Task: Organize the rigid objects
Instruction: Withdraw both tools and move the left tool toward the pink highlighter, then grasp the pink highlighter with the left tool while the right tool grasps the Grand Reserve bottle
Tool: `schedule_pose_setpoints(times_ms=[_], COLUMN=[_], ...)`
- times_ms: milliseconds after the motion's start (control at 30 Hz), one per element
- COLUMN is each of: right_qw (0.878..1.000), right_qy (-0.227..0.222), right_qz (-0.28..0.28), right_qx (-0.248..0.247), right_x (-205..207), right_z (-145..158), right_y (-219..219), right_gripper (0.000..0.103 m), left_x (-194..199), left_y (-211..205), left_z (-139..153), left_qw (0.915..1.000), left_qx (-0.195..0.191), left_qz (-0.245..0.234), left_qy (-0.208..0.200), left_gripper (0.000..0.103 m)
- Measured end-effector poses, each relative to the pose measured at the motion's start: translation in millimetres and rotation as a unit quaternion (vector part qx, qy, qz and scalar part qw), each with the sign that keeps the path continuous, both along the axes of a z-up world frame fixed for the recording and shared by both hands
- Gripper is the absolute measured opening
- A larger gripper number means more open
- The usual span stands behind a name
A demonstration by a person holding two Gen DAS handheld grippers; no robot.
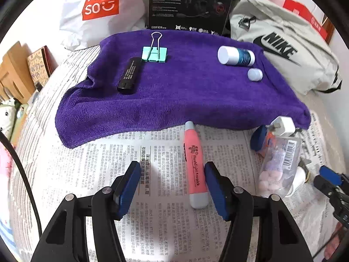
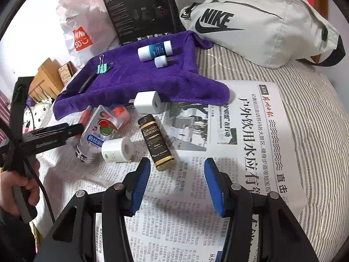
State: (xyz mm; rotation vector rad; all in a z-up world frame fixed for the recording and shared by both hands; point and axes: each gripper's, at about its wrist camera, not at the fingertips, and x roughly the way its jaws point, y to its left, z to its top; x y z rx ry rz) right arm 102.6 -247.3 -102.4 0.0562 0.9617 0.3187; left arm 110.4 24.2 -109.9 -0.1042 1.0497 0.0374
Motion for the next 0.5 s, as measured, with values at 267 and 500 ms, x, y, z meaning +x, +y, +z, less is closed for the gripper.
schedule_pose_setpoints(times_ms=[267,500], right_qw=[1.0,1.0], right_qy=[-0.002,-0.005], right_qz=[-0.01,0.001], right_qx=[0.0,0.001], right_x=[13.5,27.1], right_z=[-0.5,4.0], right_y=[-3.2,4.7], right_gripper=[0.051,0.051], left_x=[3.4,-1.3], left_y=[-25.9,-36.1], left_z=[-3.5,-2.2], left_qw=[0.9978,0.9949], left_qx=[0.047,0.067], left_qz=[-0.044,-0.069], left_qy=[-0.016,-0.031], left_gripper=[0.038,0.017])
